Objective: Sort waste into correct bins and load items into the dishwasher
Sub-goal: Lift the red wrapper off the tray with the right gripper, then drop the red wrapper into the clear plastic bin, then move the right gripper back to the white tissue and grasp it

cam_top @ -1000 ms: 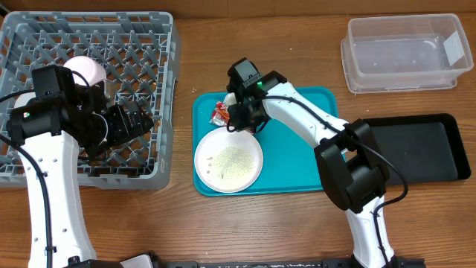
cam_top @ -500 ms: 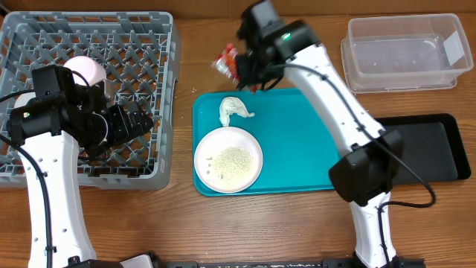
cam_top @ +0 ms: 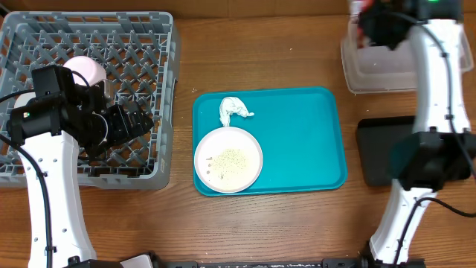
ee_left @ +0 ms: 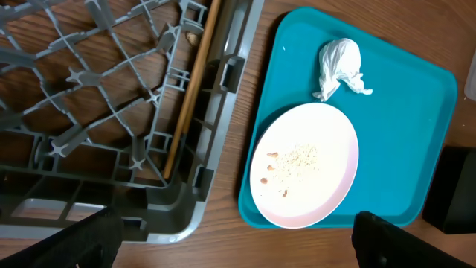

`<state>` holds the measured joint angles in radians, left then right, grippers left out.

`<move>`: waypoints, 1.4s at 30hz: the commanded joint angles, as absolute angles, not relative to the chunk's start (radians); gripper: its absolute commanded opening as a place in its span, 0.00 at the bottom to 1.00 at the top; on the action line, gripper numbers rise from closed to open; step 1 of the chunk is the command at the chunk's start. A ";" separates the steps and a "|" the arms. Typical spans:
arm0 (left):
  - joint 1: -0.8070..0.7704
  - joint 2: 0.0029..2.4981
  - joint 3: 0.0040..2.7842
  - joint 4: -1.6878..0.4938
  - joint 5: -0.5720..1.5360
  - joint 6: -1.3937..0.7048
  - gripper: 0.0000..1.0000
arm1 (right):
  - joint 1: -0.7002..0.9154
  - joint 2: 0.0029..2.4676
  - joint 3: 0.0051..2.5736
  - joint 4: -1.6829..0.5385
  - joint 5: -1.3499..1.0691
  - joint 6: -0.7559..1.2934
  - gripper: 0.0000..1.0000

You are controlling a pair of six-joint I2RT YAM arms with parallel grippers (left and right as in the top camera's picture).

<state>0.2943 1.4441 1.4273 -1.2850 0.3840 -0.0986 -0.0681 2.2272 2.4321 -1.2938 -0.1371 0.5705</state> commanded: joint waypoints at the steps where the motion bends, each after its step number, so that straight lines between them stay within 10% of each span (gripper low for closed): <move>1: 0.294 1.442 1.426 -1.281 0.381 -0.105 1.00 | -0.144 2.205 2.456 -1.263 -0.132 0.789 0.10; 4: 0.294 1.442 1.426 -1.281 0.381 -0.105 1.00 | -0.183 2.217 2.456 -1.224 -0.131 0.781 0.30; 6: 0.294 1.442 1.426 -1.281 0.381 -0.105 1.00 | -0.195 2.224 2.456 -1.211 -0.131 0.781 0.87; 7: 0.294 1.442 1.426 -1.281 0.381 -0.105 1.00 | -0.199 2.224 2.456 -1.208 -0.131 0.780 1.00; 15: 0.294 1.442 1.426 -1.281 0.381 -0.105 1.00 | -0.198 2.224 2.456 -1.271 -0.224 0.740 1.00; 20: 0.294 1.442 1.426 -1.281 0.381 -0.105 1.00 | -0.107 2.224 2.456 -1.337 -0.634 0.316 1.00; 38: 0.294 1.442 1.426 -1.281 0.381 -0.105 1.00 | 0.467 2.230 1.984 -1.072 -0.090 0.228 1.00; 42: 0.294 1.442 1.426 -1.281 0.381 -0.105 1.00 | 0.480 2.230 1.898 -1.009 -0.099 0.230 0.84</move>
